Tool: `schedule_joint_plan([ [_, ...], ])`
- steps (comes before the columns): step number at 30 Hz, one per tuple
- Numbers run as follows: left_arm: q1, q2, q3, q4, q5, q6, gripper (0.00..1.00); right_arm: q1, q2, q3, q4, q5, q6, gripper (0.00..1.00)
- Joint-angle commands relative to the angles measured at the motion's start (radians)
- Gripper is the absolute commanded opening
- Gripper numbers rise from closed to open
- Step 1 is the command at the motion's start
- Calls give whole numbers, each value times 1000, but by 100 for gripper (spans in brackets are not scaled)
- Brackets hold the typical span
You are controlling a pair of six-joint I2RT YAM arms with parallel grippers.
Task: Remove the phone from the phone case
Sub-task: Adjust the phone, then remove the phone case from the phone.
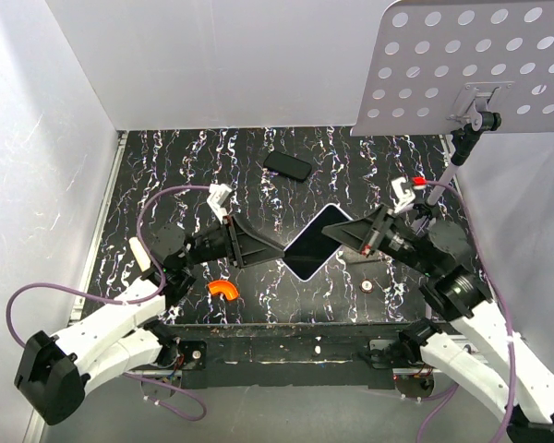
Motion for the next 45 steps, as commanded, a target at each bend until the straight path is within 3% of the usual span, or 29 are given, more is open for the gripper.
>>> schedule_joint_plan([
  [1,-6,4,6,-46,-68,38,49,-2,-87,27,-60,153,12,1],
  [7,-6,70,19,77,-7,-15,50,-3,-116,10,-62,171,24,1],
  [15,-11,107,36,132,79,-31,32,-3,-121,-8,-30,196,47,1],
  [22,-28,95,71,48,98,36,24,-3,-107,-13,1,192,60,1],
  [25,-26,101,62,105,102,18,17,-3,-112,-19,3,185,63,1],
  [28,-26,127,68,232,150,-14,3,-3,-118,-27,7,153,76,1],
  [30,-28,156,89,345,205,-34,0,-3,-130,-45,30,124,93,1],
  [33,-28,222,102,604,260,-114,0,-3,-144,-96,174,46,144,1],
  [37,-28,381,111,903,221,-272,0,-3,-126,-208,571,-18,346,1],
  [45,-70,415,164,902,245,-185,0,-2,-93,-243,797,-7,515,1],
])
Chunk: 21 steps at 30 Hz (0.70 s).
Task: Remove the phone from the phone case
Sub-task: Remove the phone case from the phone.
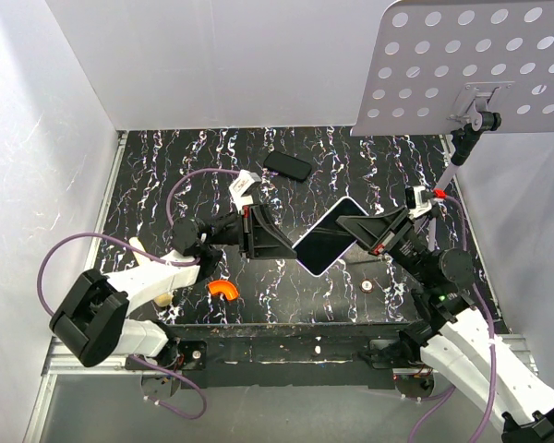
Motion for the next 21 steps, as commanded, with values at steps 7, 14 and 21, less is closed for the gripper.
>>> schedule_joint_plan([
  [7,-73,43,144,207,104,146,0,47,78,14,409,-114,380,1],
  [14,-64,155,194,148,83,191,0,45,67,33,392,-104,435,1],
  [21,-59,136,162,-210,11,394,0,47,100,48,489,-96,466,1],
])
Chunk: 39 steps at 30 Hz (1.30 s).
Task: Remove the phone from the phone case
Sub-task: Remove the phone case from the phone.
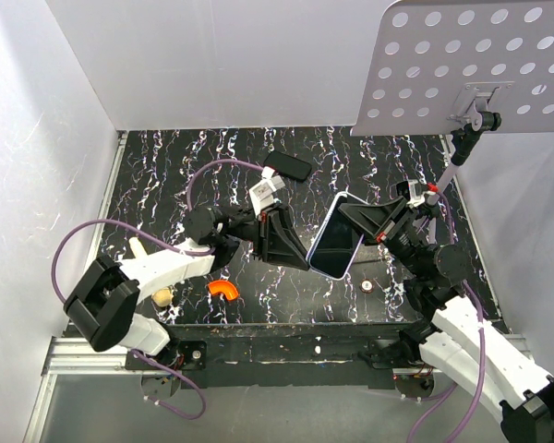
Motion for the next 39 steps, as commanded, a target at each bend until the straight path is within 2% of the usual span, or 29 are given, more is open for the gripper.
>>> schedule_joint_plan([
  [1,21,6,-27,-326,-195,302,0,53,-11,76,230,-116,183,1],
  [4,21,-47,-7,-627,-270,480,0,53,-2,92,222,-122,178,1],
  [7,25,-83,9,-769,-366,537,0,53,-13,81,182,-110,151,1],
  [9,18,-114,64,-1019,-499,627,0,53,-30,66,123,-89,82,1],
  [11,8,-168,79,-1151,-610,640,0,51,-27,64,81,-65,-10,1],
  [14,6,-228,29,-1101,-629,533,0,53,-1,85,16,-41,-144,1],
  [18,2,-261,-33,-1013,-591,378,12,53,94,79,170,7,-156,1],
  [21,-9,-265,-59,-969,-600,301,20,68,166,98,225,19,-164,1],
  [26,-37,-265,-76,-956,-702,275,29,96,219,88,280,63,-166,1],
  [29,-43,-257,-74,-943,-735,275,30,113,197,96,207,68,-207,1],
  [32,-52,-236,-76,-903,-726,289,29,131,151,102,103,103,-253,1],
  [33,-55,-223,-76,-884,-712,289,27,134,142,99,90,115,-261,1],
  [35,-63,-188,-68,-855,-677,319,11,134,144,99,92,123,-244,1],
  [37,-84,-189,-57,-939,-716,433,0,134,142,108,63,125,-212,1],
  [39,-101,-205,-43,-1052,-793,578,0,139,134,116,49,134,-164,1],
])
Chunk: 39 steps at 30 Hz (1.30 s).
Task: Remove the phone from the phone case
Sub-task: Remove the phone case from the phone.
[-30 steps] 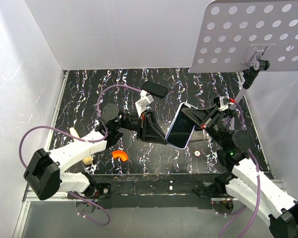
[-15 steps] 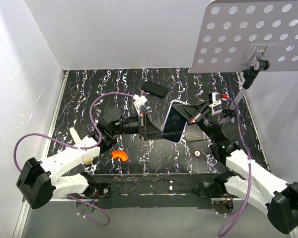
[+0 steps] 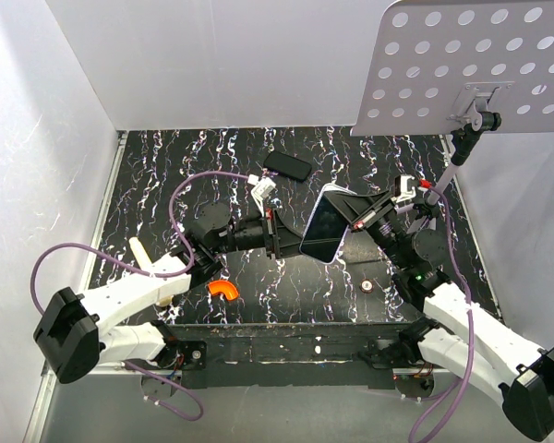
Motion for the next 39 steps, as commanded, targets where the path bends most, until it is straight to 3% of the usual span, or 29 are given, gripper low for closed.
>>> schedule_joint_plan([
  [1,-56,31,28,-231,-327,312,0,79,-28,84,75,-53,165,1],
  [4,-88,-16,-30,-276,-610,476,0,101,-50,64,98,24,254,1],
  [7,-111,-61,-122,-138,-778,560,0,147,-48,76,121,87,285,1],
  [14,-143,-67,-124,-49,-900,592,0,230,1,70,163,235,356,1],
  [16,-145,-70,-114,-56,-866,561,0,227,-10,82,119,220,283,1],
  [19,-142,-79,-62,-192,-772,503,0,204,-83,76,-69,191,155,1],
  [22,-137,-95,-38,-350,-577,438,23,178,-177,21,-153,194,56,1],
  [27,-131,-232,-76,-529,-377,432,57,135,-287,85,-461,180,-151,1],
  [33,-122,-460,-36,-671,-205,515,68,130,-286,169,-617,163,-248,1],
  [36,-117,-452,48,-682,-87,460,66,127,-278,180,-617,170,-268,1],
  [39,-91,-364,114,-689,-18,313,63,124,-254,209,-629,162,-278,1],
])
